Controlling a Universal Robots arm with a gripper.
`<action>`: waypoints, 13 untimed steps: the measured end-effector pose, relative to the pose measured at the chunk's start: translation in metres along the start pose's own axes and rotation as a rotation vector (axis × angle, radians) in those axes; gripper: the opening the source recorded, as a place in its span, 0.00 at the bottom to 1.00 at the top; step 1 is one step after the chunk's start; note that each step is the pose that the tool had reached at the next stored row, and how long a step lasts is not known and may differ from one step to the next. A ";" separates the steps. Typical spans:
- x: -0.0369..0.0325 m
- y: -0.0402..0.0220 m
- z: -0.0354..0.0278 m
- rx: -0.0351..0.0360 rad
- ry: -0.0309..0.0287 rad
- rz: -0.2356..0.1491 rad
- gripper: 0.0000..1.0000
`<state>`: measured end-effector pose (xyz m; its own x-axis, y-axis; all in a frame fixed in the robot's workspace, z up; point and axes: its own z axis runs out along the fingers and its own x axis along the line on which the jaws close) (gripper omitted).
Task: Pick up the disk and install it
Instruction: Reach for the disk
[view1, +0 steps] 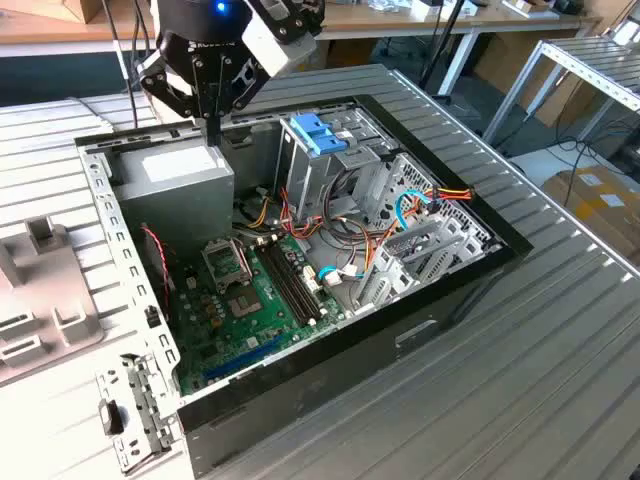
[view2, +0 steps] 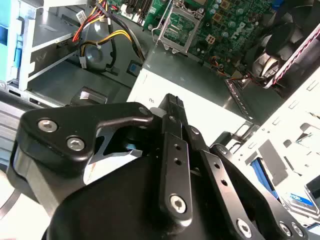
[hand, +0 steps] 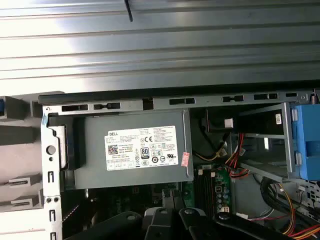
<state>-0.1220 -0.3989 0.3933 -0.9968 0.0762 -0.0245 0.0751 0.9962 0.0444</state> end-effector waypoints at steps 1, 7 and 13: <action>0.0000 0.0000 0.0000 0.0000 0.0000 0.000 0.11; 0.0009 0.0000 0.0000 -0.0001 0.0000 0.000 0.11; 0.0017 -0.0001 -0.0001 0.0000 0.0000 0.000 0.11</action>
<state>-0.1236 -0.3989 0.3933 -0.9968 0.0762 -0.0245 0.0751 0.9962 0.0443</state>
